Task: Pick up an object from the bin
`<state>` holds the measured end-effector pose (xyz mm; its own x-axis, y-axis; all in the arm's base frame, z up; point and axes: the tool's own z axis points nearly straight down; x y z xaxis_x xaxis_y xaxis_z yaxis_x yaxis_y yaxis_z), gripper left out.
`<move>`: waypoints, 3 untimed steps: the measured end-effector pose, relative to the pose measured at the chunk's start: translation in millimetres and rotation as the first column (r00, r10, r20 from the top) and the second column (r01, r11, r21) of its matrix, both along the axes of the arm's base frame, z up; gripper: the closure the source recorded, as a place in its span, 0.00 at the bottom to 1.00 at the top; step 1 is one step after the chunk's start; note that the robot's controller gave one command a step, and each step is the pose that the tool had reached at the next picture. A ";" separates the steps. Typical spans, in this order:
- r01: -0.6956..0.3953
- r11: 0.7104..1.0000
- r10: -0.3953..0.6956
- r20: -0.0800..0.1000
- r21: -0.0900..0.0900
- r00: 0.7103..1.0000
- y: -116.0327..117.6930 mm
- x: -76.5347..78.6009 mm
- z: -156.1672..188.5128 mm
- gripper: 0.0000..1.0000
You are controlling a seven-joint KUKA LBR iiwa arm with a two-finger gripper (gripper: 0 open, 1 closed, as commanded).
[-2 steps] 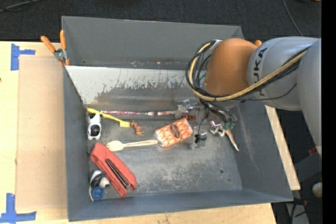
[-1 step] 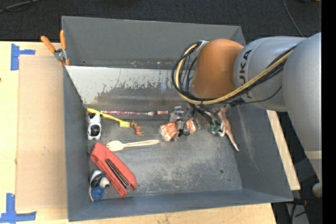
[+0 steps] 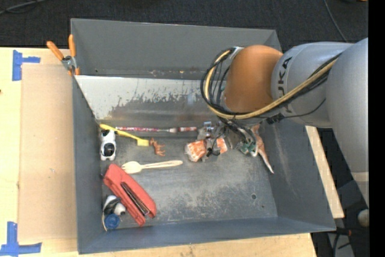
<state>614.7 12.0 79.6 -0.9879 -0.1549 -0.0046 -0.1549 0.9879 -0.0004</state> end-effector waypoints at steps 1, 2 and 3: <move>0.005 1.000 -0.005 -0.006 0.000 1.000 2.0 -4.1 54.4 1.00; -0.212 0.977 0.212 0.006 -0.002 0.977 4.5 2.0 59.7 1.00; -0.344 0.939 0.344 -0.001 0.001 0.939 -60.2 -25.1 18.3 1.00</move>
Offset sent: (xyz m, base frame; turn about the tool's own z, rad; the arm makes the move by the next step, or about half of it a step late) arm 0.0027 0.0043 -0.0096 -0.6600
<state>589.5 -48.2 97.9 -0.8745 -0.4850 -0.0033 -0.4850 0.8745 0.0004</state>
